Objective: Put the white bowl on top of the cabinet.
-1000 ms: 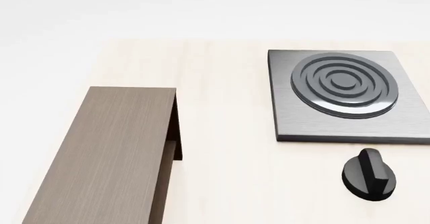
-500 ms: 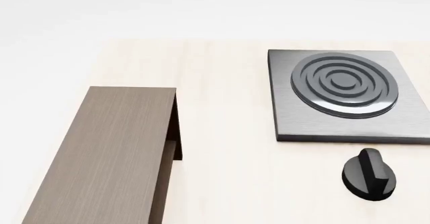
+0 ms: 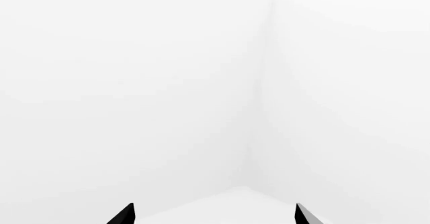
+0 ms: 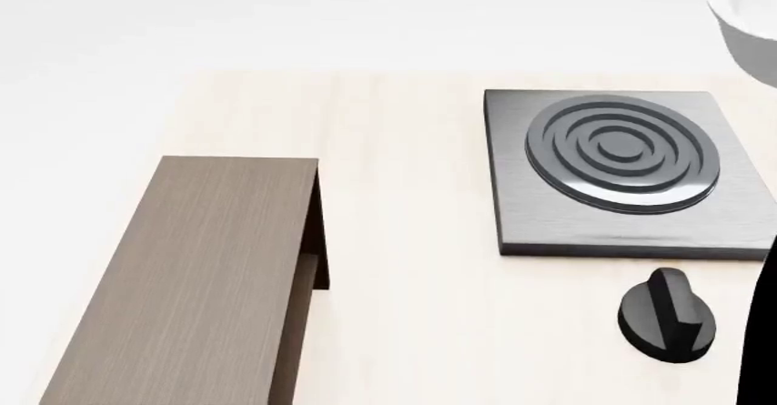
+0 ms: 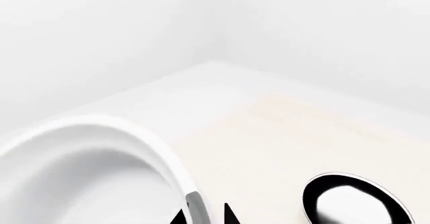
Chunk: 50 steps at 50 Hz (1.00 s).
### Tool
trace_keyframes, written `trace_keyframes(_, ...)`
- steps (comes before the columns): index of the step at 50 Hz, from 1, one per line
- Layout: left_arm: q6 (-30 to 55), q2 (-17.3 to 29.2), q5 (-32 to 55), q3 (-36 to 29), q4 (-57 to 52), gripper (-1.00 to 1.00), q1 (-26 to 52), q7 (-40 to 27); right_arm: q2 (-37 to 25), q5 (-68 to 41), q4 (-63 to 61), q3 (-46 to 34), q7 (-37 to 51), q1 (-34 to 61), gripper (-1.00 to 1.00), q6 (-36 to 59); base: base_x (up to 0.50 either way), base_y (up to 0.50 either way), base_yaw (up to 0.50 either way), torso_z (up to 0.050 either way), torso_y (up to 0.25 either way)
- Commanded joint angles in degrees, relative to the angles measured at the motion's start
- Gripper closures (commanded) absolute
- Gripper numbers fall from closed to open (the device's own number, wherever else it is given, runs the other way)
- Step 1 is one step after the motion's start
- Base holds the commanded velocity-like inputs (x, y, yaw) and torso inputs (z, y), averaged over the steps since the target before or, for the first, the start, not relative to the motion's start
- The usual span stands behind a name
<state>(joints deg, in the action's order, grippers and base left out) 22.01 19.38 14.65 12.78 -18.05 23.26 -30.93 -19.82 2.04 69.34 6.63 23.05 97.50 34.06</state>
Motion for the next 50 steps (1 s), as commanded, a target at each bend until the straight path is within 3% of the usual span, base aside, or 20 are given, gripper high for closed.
trace_keyframes(1,-0.01,0.11,-0.06,-0.28,0.18,-1.0,0.05,-0.16,2.39,-2.39,5.63,-0.89,-4.91,6.95,1.0,0.38,0.0,0.0,0.0,0.0,0.0)
trace_keyframes(21,0.02,0.37,0.16,-0.59,0.19,-1.0,0.2,-0.25,7.39,-3.3,5.64,0.65,-13.6,7.64,1.0,7.66,0.0,0.0,0.0,0.0,0.001)
trace_keyframes(50,0.12,0.9,0.25,-0.73,-0.03,-1.0,0.14,-0.69,14.48,-2.24,5.64,-4.58,-29.86,6.59,1.0,11.71,0.0,0.0,0.0,0.0,0.001)
